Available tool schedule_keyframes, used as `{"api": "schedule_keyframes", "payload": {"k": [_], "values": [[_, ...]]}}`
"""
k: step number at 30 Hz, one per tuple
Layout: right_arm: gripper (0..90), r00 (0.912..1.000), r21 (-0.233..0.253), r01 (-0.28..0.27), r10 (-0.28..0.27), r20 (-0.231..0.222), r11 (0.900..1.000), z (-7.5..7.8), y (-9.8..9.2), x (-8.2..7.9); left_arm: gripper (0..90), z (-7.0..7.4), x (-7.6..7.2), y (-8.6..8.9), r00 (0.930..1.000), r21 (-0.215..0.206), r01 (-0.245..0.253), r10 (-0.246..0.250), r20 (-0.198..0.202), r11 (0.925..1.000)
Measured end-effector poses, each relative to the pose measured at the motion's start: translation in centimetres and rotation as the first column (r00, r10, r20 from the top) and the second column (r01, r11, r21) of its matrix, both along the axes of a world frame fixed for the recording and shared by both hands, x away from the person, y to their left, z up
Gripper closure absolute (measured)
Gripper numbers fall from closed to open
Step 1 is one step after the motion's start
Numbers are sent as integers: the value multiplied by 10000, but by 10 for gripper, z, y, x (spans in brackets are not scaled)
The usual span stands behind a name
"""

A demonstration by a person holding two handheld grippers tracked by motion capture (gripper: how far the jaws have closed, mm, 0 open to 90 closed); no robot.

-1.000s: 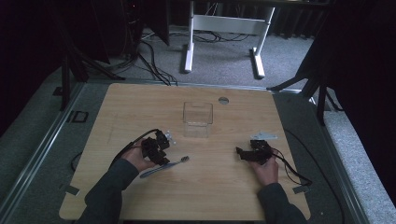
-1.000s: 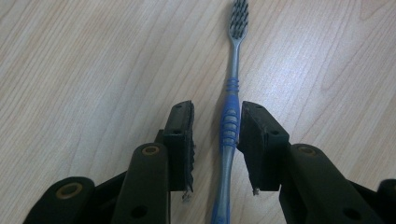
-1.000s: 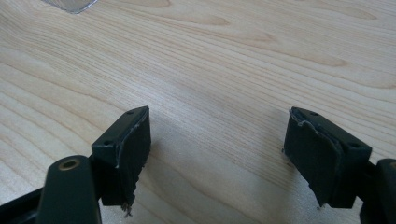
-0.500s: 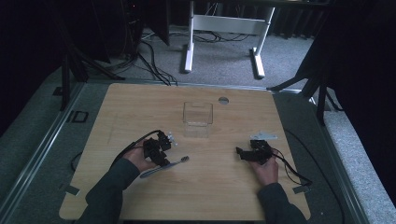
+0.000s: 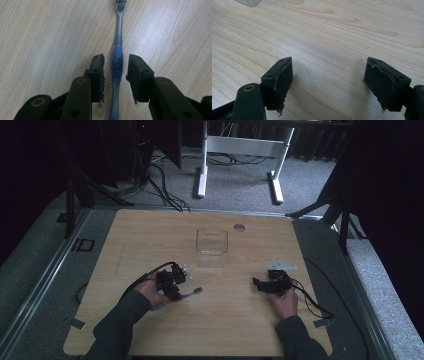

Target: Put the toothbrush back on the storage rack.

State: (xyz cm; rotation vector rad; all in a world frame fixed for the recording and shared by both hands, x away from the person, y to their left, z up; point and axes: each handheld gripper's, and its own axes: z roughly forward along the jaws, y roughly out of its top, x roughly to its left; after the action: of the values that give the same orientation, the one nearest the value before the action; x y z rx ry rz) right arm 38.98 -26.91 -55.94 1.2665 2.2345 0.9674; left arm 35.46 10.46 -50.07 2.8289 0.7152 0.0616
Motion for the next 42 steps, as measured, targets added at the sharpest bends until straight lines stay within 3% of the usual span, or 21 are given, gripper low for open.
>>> {"api": "schedule_keyframes", "payload": {"k": [19, 42], "values": [[227, 10000, -1, -12, 12, 2, 10000, 0, 0, 0, 723, -9, -1, -10, 9999, 590, 131, -124, -115, 9982], [227, 10000, 8, -28, 28, -9, 10000, 0, 0, 0, 754, -14, 1, -14, 9990, 970, 275, -241, -368, 9949]]}}
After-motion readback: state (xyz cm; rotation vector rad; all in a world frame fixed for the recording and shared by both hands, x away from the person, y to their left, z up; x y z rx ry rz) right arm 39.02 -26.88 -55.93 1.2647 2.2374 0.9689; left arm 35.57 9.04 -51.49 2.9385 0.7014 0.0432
